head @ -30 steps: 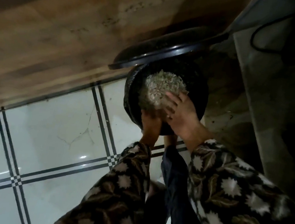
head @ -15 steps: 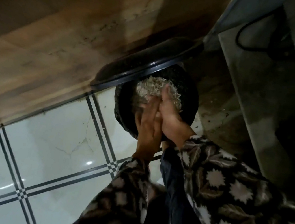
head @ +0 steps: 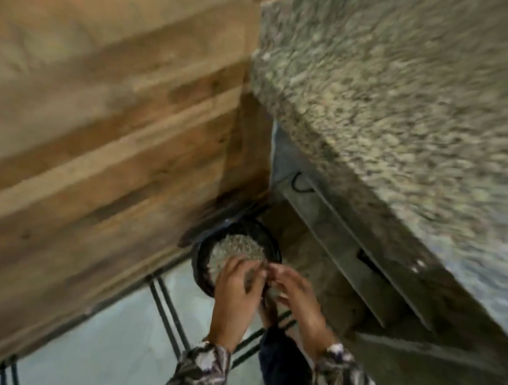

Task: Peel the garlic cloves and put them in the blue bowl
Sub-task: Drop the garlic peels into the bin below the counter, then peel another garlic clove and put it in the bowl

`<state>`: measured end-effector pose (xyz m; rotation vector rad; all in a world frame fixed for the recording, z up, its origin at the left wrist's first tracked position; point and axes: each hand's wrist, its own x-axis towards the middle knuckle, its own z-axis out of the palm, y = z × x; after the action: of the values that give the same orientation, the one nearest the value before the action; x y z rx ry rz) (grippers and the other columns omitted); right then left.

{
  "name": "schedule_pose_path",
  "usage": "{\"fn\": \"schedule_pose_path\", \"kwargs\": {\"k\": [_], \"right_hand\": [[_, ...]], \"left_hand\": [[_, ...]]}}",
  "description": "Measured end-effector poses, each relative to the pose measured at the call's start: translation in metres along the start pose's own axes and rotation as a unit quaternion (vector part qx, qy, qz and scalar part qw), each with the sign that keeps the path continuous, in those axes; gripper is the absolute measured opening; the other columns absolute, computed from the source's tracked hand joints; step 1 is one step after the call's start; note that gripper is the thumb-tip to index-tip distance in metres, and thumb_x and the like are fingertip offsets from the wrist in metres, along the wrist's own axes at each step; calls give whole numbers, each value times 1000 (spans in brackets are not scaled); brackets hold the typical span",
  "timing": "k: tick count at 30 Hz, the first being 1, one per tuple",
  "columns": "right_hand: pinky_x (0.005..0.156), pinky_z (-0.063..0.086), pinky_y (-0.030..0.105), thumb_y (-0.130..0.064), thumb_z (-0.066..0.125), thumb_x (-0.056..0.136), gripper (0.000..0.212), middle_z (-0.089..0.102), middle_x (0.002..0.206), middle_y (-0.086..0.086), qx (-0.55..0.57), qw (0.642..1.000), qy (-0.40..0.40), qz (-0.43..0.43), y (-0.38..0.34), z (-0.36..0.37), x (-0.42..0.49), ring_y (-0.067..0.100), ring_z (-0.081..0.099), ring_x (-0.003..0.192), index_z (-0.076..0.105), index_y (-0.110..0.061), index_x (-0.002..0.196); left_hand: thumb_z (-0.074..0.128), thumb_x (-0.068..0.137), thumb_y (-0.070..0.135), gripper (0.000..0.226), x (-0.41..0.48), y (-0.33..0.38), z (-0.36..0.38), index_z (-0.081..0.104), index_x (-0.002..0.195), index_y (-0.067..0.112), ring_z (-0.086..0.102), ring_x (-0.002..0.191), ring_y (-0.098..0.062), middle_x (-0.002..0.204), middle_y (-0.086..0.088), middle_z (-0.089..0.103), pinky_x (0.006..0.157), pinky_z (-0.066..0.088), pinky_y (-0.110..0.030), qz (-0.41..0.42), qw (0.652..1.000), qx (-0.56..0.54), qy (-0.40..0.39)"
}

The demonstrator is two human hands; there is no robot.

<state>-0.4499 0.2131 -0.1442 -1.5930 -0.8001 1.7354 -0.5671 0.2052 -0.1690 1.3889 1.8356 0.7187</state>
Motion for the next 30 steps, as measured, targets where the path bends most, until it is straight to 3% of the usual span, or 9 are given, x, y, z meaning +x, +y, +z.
{"fn": "schedule_pose_path", "kwargs": {"k": [1, 4, 8, 15, 20, 22, 25, 28, 30], "right_hand": [[72, 52, 33, -19, 44, 97, 22, 68, 102, 11, -14, 999, 25, -31, -12, -18, -33, 37, 61, 90, 66, -14, 99], [84, 48, 28, -18, 49, 94, 19, 68, 99, -3, -22, 989, 105, -105, -34, -82, -122, 14, 63, 96, 68, -17, 97], [75, 49, 17, -12, 49, 94, 18, 68, 95, 3, 72, 950, 258, -160, -49, -172, -207, 12, 63, 92, 66, -7, 96], [75, 41, 25, -18, 45, 95, 21, 63, 103, 5, 191, 880, 409, -151, -28, -301, -293, 19, 56, 101, 62, -9, 105], [85, 42, 29, -19, 48, 94, 21, 65, 105, 6, 198, 859, 445, -159, 0, -379, -346, 15, 57, 97, 64, -9, 104], [82, 44, 25, -17, 50, 93, 18, 66, 105, 7, 125, 847, 489, -171, 17, -417, -361, 15, 59, 96, 64, -11, 103], [88, 44, 29, -19, 52, 93, 28, 57, 121, 4, -22, 809, 570, -139, 40, -476, -374, 16, 53, 110, 56, -12, 120], [96, 39, 35, -21, 56, 89, 41, 43, 135, 6, -152, 756, 631, -79, 53, -526, -383, 19, 42, 119, 47, -14, 128], [105, 32, 43, -24, 59, 86, 43, 37, 140, 9, -224, 745, 628, -11, 57, -551, -385, 24, 35, 127, 47, -18, 127]], "left_hand": [[53, 93, 24, 23, -16, 26, -2, 65, 111, 17, 48, 119, -14, 124, 4, 54, 103, 33, -24, 25, 999, -21, -18], [55, 92, 14, 18, -54, 106, 9, 67, 105, 17, 51, 108, -4, 114, 8, 58, 96, 37, -18, 87, 992, -63, -68], [57, 89, 6, 16, -103, 205, 64, 68, 96, 16, 61, 98, -14, 101, 0, 68, 92, 46, -28, 183, 956, -86, -211], [59, 88, 7, 16, -195, 304, 185, 70, 98, 9, 63, 94, -13, 99, -4, 70, 83, 47, -21, 270, 876, -44, -397], [56, 90, 9, 26, -221, 344, 256, 65, 114, 14, 63, 96, -16, 114, -2, 66, 88, 51, -32, 338, 897, 32, -284], [54, 91, 8, 29, -217, 355, 281, 64, 118, 14, 57, 105, -21, 120, -5, 61, 92, 45, -29, 368, 900, 91, -217], [59, 88, 9, 26, -206, 354, 310, 67, 113, 7, 51, 110, -27, 117, -12, 60, 93, 37, -30, 379, 891, 157, -194], [65, 85, 8, 20, -214, 373, 319, 70, 104, 4, 63, 98, -25, 104, -10, 69, 83, 44, -23, 342, 920, 102, -163], [69, 83, 13, 20, -226, 414, 324, 71, 101, 4, 64, 83, -16, 93, -1, 70, 71, 45, -12, 326, 935, 15, -138]]}}
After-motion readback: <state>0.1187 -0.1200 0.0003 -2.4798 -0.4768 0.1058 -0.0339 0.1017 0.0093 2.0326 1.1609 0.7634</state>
